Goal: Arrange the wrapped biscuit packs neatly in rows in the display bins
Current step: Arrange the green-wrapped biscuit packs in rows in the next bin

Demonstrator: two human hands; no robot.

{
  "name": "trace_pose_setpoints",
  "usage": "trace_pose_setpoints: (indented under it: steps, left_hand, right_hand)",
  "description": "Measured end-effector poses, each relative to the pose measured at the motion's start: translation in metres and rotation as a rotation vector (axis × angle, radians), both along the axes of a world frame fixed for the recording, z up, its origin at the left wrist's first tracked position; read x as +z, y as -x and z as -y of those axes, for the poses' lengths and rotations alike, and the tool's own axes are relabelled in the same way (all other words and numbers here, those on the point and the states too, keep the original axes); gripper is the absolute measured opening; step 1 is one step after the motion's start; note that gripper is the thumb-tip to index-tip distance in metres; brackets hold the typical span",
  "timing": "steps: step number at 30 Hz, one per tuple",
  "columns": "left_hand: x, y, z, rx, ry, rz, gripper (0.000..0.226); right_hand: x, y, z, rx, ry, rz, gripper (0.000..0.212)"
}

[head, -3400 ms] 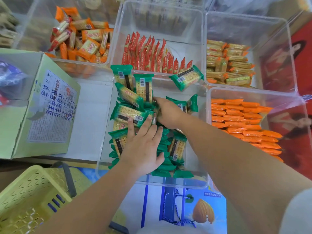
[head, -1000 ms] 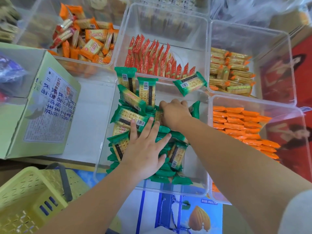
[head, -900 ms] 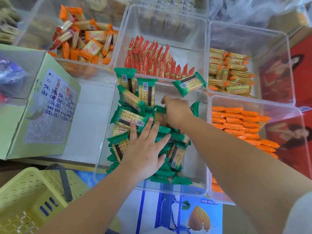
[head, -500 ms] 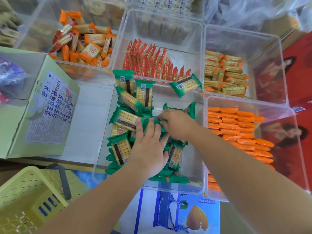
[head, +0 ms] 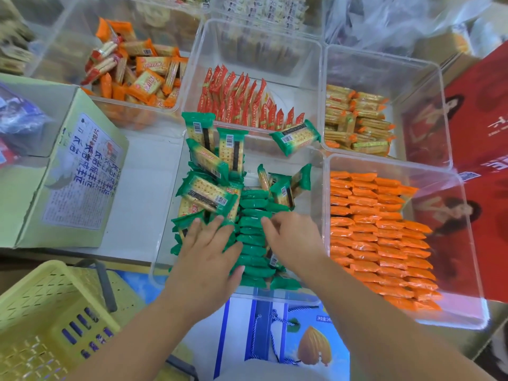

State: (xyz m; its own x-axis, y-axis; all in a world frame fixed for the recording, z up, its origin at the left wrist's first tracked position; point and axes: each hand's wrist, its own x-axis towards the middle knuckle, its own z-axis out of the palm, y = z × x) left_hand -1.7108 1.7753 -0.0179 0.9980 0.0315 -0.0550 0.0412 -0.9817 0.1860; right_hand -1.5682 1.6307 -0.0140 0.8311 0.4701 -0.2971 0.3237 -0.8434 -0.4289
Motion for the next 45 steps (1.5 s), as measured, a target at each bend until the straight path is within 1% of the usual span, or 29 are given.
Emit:
trace_pose_setpoints:
  steps: [1,2,3,4,6,7,9,10,12,14,17,19,22,25,27,28,30,31,33,34,35,37,38,39,42,45]
  left_hand:
    - [0.000,0.008,-0.001,0.031,0.021,0.040,0.035]
    - [0.000,0.015,0.000,0.063,0.035,0.065,0.035]
    - [0.001,0.021,0.001,0.096,0.039,0.065,0.038]
    - [0.003,0.025,0.002,0.132,0.035,0.046,0.040]
    - [0.006,0.027,0.005,0.198,0.014,-0.018,0.041]
    - [0.007,0.027,0.006,0.219,0.006,-0.056,0.042]
    - [0.009,0.025,0.007,0.222,0.003,-0.121,0.044]
    - [0.010,0.025,0.007,0.218,0.010,-0.137,0.044]
    - [0.011,0.025,0.006,0.223,0.048,-0.155,0.045]
    - [0.012,0.025,0.004,0.225,0.072,-0.147,0.046]
    - [0.013,0.025,0.002,0.191,0.062,-0.134,0.047]
    - [0.014,0.024,-0.001,0.167,0.044,-0.158,0.051]
    - [0.016,0.020,-0.006,0.156,0.052,-0.161,0.052]
    - [0.021,0.012,-0.008,0.150,0.086,-0.127,0.049]
    - [0.022,0.002,-0.009,0.136,0.119,-0.065,0.050]
    - [0.023,-0.005,-0.009,0.122,0.139,-0.031,0.052]
    - [0.023,-0.023,-0.008,0.085,0.157,0.014,0.056]
    - [0.024,-0.034,-0.008,0.066,0.151,0.030,0.059]
    - [0.025,-0.059,-0.007,0.025,0.100,0.035,0.064]
    - [0.025,-0.072,-0.007,0.007,0.063,0.008,0.067]
    - [0.024,-0.085,-0.008,-0.009,0.023,-0.031,0.071]
    - [0.018,-0.107,-0.007,-0.036,-0.063,-0.103,0.077]
    - [0.014,-0.116,-0.007,-0.045,-0.105,-0.129,0.079]
    - [0.010,-0.123,-0.007,-0.047,-0.143,-0.150,0.081]
    - [0.001,-0.138,-0.006,-0.026,-0.227,-0.212,0.088]
    - [-0.007,-0.145,-0.008,-0.058,-0.301,-0.284,0.093]
  right_hand:
    - [-0.003,0.006,0.006,-0.010,0.061,-0.048,0.046]
    - [-0.006,0.012,0.011,-0.035,0.080,-0.109,0.047]
    - [-0.009,0.017,0.014,-0.077,0.054,-0.214,0.047]
    - [-0.011,0.022,0.014,-0.144,-0.018,-0.367,0.049]
    - [-0.016,0.031,0.009,-0.359,-0.204,-0.705,0.058]
    - [-0.018,0.033,0.006,-0.465,-0.271,-0.822,0.065]
    - [-0.020,0.033,-0.001,-0.614,-0.386,-0.967,0.070]
    - [-0.020,0.033,-0.003,-0.648,-0.419,-1.004,0.071]
    - [-0.021,0.033,-0.005,-0.609,-0.392,-0.987,0.075]
    - [-0.024,0.034,-0.006,-0.563,-0.342,-0.933,0.074]
    - [-0.025,0.028,-0.008,-0.597,-0.386,-0.831,0.067]
    - [-0.023,0.020,-0.016,-0.639,-0.420,-0.785,0.069]
    - [-0.023,0.011,-0.030,-0.683,-0.442,-0.855,0.077]
    - [-0.025,0.006,-0.035,-0.636,-0.418,-0.898,0.085]
    - [-0.024,0.000,-0.032,-0.531,-0.356,-0.822,0.076]
    - [-0.022,-0.004,-0.029,-0.424,-0.293,-0.709,0.065]
    - [-0.019,-0.015,-0.021,-0.223,-0.202,-0.364,0.040]
    - [-0.017,-0.021,-0.016,-0.159,-0.185,-0.185,0.031]
    - [-0.013,-0.037,-0.008,-0.001,-0.095,0.181,0.023]
    - [-0.012,-0.046,-0.006,0.093,0.019,0.336,0.024]
    - [-0.010,-0.054,-0.004,0.171,0.161,0.425,0.028]
    - [-0.005,-0.069,-0.004,0.268,0.428,0.441,0.043]
    - [-0.004,-0.073,-0.004,0.307,0.512,0.430,0.045]
    - [-0.004,-0.077,-0.005,0.350,0.557,0.440,0.042]
    - [-0.005,-0.082,-0.004,0.424,0.599,0.439,0.028]
    - [-0.008,-0.086,-0.002,0.448,0.580,0.406,0.023]
